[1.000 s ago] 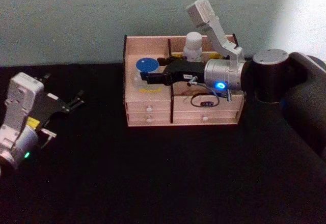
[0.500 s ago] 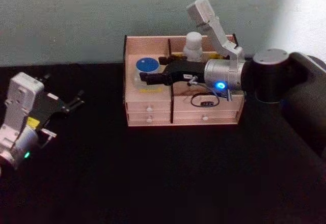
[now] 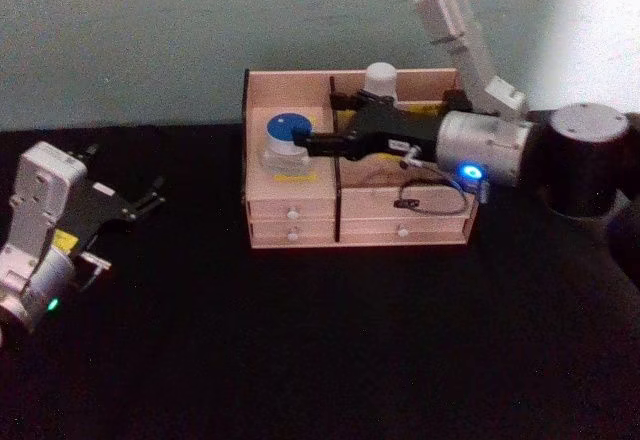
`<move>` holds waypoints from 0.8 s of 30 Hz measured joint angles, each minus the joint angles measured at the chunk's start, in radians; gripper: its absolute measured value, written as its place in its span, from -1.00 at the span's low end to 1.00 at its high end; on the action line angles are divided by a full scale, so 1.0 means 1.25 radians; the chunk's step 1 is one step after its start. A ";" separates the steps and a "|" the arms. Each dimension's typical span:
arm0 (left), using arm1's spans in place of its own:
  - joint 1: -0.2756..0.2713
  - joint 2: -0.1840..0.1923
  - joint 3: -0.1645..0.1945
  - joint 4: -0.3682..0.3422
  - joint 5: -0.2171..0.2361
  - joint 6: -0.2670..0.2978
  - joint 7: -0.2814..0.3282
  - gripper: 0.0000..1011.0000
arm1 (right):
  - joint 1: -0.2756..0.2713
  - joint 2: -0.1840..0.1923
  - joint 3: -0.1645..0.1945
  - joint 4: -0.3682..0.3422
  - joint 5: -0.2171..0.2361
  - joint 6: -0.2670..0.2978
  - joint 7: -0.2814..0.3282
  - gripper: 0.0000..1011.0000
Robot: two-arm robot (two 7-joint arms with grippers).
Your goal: Pick up the facial cleanser and watermelon frost from the table and place them into the tiered storage box.
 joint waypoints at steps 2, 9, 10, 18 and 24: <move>0.000 0.000 0.000 0.000 0.000 0.000 0.000 0.98 | -0.027 0.030 0.009 -0.046 0.022 0.013 0.011 0.98; 0.000 0.000 0.000 0.000 0.000 0.000 0.000 0.98 | -0.118 0.134 0.049 -0.173 0.084 0.052 0.020 0.98; 0.000 0.000 0.000 0.000 0.000 0.000 0.000 0.98 | -0.140 0.156 0.060 -0.197 0.092 0.059 0.008 0.98; 0.000 0.000 0.000 0.000 0.000 0.000 0.000 0.98 | -0.261 0.244 0.138 -0.301 0.110 0.061 -0.136 0.98; 0.000 0.000 0.000 0.000 0.000 0.000 0.000 0.98 | -0.339 0.259 0.208 -0.351 0.095 0.034 -0.268 0.98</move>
